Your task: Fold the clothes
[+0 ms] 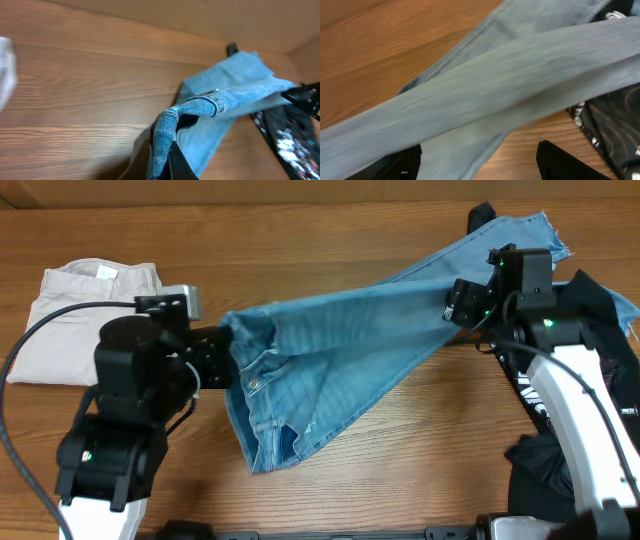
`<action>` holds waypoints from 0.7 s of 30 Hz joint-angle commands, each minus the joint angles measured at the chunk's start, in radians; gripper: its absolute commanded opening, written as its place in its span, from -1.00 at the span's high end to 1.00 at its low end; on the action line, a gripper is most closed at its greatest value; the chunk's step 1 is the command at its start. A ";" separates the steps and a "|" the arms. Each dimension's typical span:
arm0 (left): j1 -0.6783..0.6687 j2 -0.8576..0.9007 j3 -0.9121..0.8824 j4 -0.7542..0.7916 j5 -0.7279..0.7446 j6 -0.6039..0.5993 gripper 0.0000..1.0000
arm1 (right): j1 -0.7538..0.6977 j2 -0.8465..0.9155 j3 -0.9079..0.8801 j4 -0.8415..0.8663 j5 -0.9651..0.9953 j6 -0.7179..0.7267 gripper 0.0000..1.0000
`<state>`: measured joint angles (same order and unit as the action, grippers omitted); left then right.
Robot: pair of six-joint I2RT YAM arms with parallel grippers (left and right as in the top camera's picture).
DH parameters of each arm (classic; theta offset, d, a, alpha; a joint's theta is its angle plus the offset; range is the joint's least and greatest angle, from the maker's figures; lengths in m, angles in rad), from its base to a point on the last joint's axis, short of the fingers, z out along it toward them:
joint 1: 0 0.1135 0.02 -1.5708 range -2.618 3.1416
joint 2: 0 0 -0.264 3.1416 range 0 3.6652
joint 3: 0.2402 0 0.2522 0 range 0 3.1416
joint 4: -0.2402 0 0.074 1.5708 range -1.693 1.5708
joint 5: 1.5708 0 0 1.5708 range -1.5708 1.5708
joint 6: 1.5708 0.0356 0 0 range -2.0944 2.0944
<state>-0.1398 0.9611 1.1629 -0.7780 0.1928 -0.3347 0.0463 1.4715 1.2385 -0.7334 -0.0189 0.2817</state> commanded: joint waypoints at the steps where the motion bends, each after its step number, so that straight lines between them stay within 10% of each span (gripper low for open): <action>1: 0.028 -0.064 0.027 0.012 -0.094 0.052 0.92 | -0.065 0.045 0.021 0.037 -0.002 0.011 -0.59; 7: 0.031 -0.073 0.027 0.011 -0.170 0.050 0.92 | -0.182 0.119 0.021 0.034 -0.003 0.014 -0.53; 14: 0.031 -0.073 0.027 0.028 -0.240 0.046 0.86 | -0.226 0.241 0.019 -0.043 -0.097 -0.127 0.56; 21: 0.031 -0.071 0.027 0.026 -0.264 0.047 0.84 | -0.227 0.381 0.019 0.054 -0.095 -0.181 0.71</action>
<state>-0.1223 0.9043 1.1629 -0.7712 -0.0151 -0.3061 -0.1814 1.8259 1.2392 -0.7105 -0.1009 0.1547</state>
